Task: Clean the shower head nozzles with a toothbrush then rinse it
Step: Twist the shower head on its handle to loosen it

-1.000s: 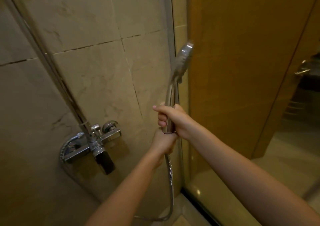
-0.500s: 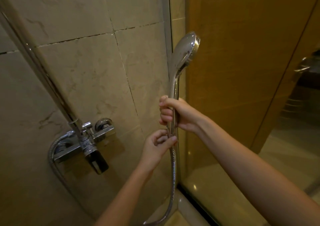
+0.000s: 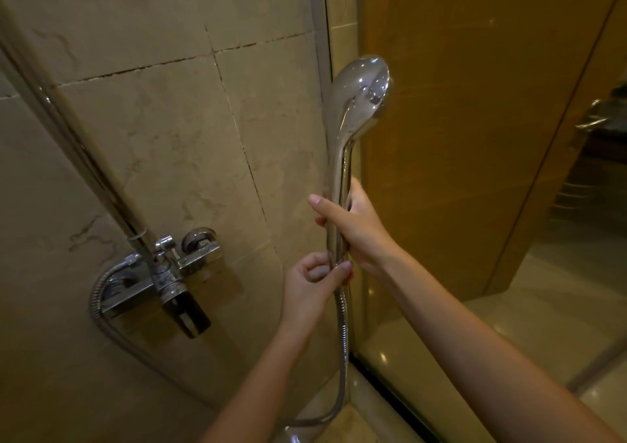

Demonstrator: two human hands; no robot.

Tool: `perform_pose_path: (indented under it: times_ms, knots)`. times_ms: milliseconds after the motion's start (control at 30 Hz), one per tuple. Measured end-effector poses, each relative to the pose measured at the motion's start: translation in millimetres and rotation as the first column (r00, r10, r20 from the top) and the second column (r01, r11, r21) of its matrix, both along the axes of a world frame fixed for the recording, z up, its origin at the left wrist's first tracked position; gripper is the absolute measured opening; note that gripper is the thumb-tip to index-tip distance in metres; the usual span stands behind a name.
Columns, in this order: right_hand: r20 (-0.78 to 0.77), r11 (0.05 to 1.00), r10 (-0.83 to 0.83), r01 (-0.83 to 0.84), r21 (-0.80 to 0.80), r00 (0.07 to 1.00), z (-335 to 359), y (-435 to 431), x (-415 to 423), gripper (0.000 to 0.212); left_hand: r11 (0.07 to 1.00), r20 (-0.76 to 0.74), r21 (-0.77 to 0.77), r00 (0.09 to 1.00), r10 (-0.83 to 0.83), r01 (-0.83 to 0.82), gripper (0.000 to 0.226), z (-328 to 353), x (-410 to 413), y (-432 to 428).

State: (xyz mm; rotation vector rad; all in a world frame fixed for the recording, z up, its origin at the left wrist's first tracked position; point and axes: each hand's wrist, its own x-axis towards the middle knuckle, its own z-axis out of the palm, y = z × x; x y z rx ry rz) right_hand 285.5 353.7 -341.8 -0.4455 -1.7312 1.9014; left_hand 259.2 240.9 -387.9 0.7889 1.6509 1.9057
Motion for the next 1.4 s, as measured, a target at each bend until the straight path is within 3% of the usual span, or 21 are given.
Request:
perform_pose_path:
  times_ms: [67, 133, 233, 300, 367, 567, 667, 833, 1000, 1167, 1233, 1367, 1400]
  knots:
    - [-0.039, 1.0, -0.022, 0.022, 0.006, 0.999, 2, -1, 4, 0.106, 1.0, 0.007, 0.005, 1.0, 0.001, -0.001, 0.024, 2, 0, 0]
    - [-0.061, 0.996, -0.033, 0.038, 0.082, 0.998, 5, 0, 9, 0.093, 1.0, 0.022, -0.008, 1.0, 0.013, -0.013, 0.026, 1, 0, 1]
    - [-0.107, 0.958, -0.032, 0.061, 0.279, 0.994, 12, -1, 17, 0.038, 0.998, 0.016, -0.059, 1.0, 0.025, -0.024, 0.025, -3, 3, 2]
    - [-0.123, 0.955, 0.004, 0.033, 0.295, 0.992, 12, -4, 19, 0.046, 0.996, 0.004, -0.078, 0.999, 0.032, -0.031, 0.022, -4, 4, 4]
    - [-0.137, 0.978, 0.029, 0.0, 0.211, 0.99, 12, -3, 21, 0.06, 0.997, 0.015, -0.073, 1.0, 0.014, -0.013, 0.019, -3, 6, 4]
    - [-0.249, 0.991, 0.134, -0.137, 0.003, 0.959, 10, -3, 23, 0.027, 1.0, 0.06, -0.024, 0.998, -0.004, 0.006, 0.023, 2, 9, 4]
    - [-0.303, 0.967, 0.21, -0.244, -0.078, 0.93, 8, -6, 21, 0.03, 1.0, 0.064, -0.011, 0.998, -0.002, 0.003, 0.02, 2, 8, 1]
    - [-0.322, 0.972, 0.173, -0.215, -0.099, 0.931, 7, -8, 19, 0.039, 1.0, 0.049, 0.001, 0.999, -0.004, 0.004, 0.017, 5, 8, -4]
    - [-0.319, 0.96, 0.191, -0.244, -0.137, 0.929, 8, -10, 21, 0.024, 1.0, 0.048, 0.011, 0.999, -0.006, 0.006, 0.021, 8, 12, -5]
    - [-0.336, 0.921, 0.263, -0.339, -0.191, 0.904, 11, -12, 26, 0.027, 1.0, 0.038, -0.005, 0.999, -0.018, 0.019, 0.019, 7, 11, -9]
    - [-0.34, 0.941, 0.229, -0.297, -0.164, 0.912, 12, -11, 26, 0.026, 1.0, 0.046, -0.023, 0.999, -0.02, 0.021, 0.015, 6, 10, -10]
    - [-0.308, 0.991, 0.119, -0.096, 0.089, 0.944, 17, -15, 26, 0.013, 0.997, 0.064, -0.072, 0.998, 0.003, 0.001, 0.013, 3, 12, -11]
    - [-0.287, 0.991, 0.081, -0.046, 0.124, 0.954, 18, -17, 27, 0.02, 0.997, 0.056, -0.079, 0.998, 0.003, 0.002, 0.015, 3, 12, -11]
